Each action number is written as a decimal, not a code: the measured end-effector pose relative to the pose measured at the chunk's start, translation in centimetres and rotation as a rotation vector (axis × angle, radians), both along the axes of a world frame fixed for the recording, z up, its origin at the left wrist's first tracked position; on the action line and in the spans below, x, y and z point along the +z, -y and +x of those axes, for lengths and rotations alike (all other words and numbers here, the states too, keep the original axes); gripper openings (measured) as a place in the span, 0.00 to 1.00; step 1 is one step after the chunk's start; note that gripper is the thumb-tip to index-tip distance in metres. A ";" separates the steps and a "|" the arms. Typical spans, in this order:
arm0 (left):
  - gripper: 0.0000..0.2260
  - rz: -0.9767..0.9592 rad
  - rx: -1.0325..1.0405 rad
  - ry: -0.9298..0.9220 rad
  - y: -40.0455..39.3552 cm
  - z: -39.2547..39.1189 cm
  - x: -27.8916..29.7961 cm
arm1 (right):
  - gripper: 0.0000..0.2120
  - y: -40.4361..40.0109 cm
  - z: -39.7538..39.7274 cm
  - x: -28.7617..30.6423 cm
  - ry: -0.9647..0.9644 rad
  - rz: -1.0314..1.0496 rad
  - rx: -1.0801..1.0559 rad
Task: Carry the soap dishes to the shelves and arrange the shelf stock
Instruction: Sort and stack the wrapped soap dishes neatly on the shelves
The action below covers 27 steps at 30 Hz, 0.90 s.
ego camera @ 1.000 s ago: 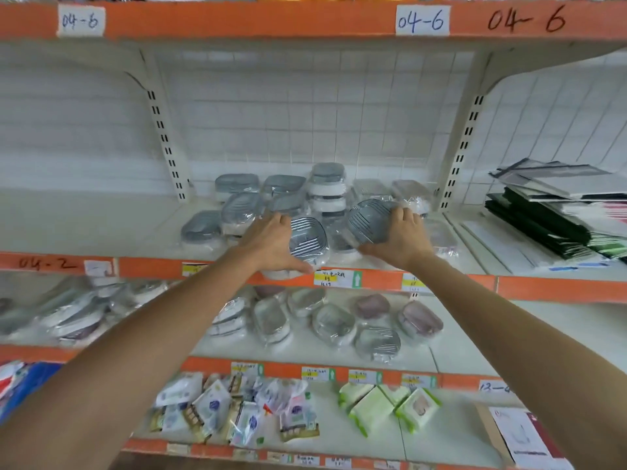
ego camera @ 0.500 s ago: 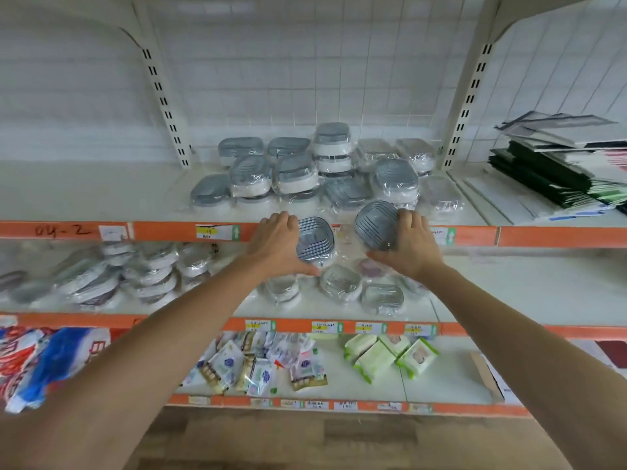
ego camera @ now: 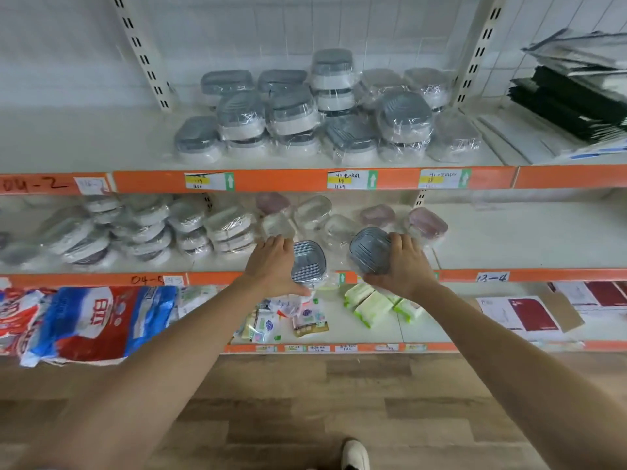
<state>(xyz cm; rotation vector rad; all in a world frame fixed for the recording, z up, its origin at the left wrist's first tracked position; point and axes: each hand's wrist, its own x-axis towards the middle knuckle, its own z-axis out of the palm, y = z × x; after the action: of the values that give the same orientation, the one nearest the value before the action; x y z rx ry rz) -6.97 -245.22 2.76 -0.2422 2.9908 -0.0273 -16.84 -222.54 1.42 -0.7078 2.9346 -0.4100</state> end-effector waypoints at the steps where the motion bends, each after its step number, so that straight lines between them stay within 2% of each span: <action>1: 0.47 0.008 0.003 0.005 -0.1 -0.1 -0.6 | 0.44 0.0 0.1 -0.7 0.023 0.007 -0.008; 8: 0.45 0.050 0.042 0.033 -0.1 -2.8 -4.6 | 0.46 0.4 -2.2 -4.8 0.122 0.021 -0.038; 15: 0.41 0.087 0.094 0.012 0.6 -8.4 -11.5 | 0.45 1.6 -7.7 -10.9 0.085 0.020 -0.045; 20: 0.43 0.113 0.083 -0.014 1.1 -12.4 -17.1 | 0.45 1.6 -11.1 -15.7 0.066 0.050 -0.108; 27: 0.43 0.111 0.049 -0.001 1.6 -16.7 -20.6 | 0.46 1.3 -14.5 -19.0 0.056 0.021 -0.165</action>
<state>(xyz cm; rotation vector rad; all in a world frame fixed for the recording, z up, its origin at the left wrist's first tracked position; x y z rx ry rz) -23.72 -246.81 -17.80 -0.3022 2.9735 0.1431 -31.29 -223.89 -17.60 -0.4456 2.9498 -0.4043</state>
